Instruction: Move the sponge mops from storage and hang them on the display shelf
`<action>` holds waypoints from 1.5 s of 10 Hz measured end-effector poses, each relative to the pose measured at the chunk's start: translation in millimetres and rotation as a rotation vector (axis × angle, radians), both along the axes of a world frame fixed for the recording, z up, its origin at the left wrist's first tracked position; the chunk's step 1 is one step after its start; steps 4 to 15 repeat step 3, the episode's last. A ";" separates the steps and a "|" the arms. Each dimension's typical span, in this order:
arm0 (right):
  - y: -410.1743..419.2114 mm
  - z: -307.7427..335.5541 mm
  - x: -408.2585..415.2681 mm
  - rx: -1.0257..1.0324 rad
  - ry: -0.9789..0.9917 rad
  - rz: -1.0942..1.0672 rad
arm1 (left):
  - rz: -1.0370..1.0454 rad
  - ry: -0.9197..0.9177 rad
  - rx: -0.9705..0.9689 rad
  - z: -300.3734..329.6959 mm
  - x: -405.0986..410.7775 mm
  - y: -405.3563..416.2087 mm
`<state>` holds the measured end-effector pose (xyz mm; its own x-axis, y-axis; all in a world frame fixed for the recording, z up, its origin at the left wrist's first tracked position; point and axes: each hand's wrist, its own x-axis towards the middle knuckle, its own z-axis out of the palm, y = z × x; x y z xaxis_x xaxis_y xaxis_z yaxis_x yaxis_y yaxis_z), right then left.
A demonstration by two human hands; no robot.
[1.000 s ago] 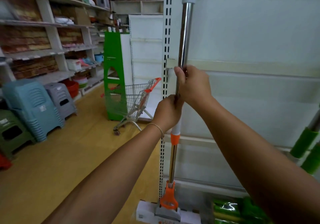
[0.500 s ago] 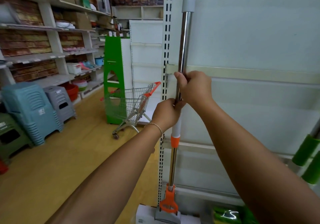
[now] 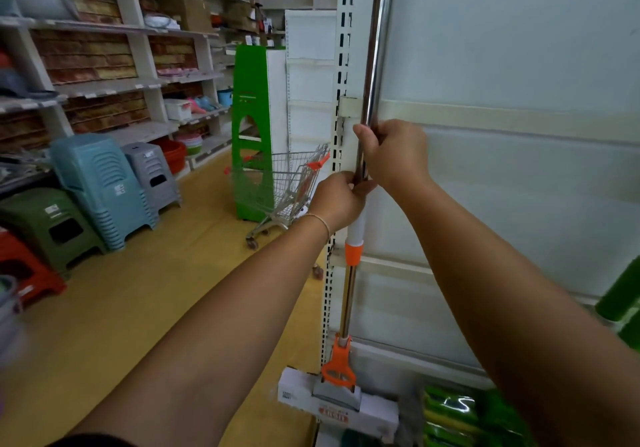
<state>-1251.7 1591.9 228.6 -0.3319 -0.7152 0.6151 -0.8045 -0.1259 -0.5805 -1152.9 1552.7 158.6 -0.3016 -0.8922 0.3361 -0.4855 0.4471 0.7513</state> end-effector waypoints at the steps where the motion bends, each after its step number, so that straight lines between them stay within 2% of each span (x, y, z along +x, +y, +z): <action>1: 3.2 -11.4 -3.2 0.135 0.057 0.003 | 0.017 -0.119 -0.003 1.6 1.1 9.4; 2: 17.7 -33.4 -11.2 0.265 0.100 -0.005 | 0.015 -0.374 -0.079 -14.8 10.5 18.3; 3: 43.8 -63.8 -17.7 0.395 0.104 -0.037 | -0.076 -0.481 -0.033 -40.7 29.4 39.3; 15: 43.8 -63.8 -17.7 0.395 0.104 -0.037 | -0.076 -0.481 -0.033 -40.7 29.4 39.3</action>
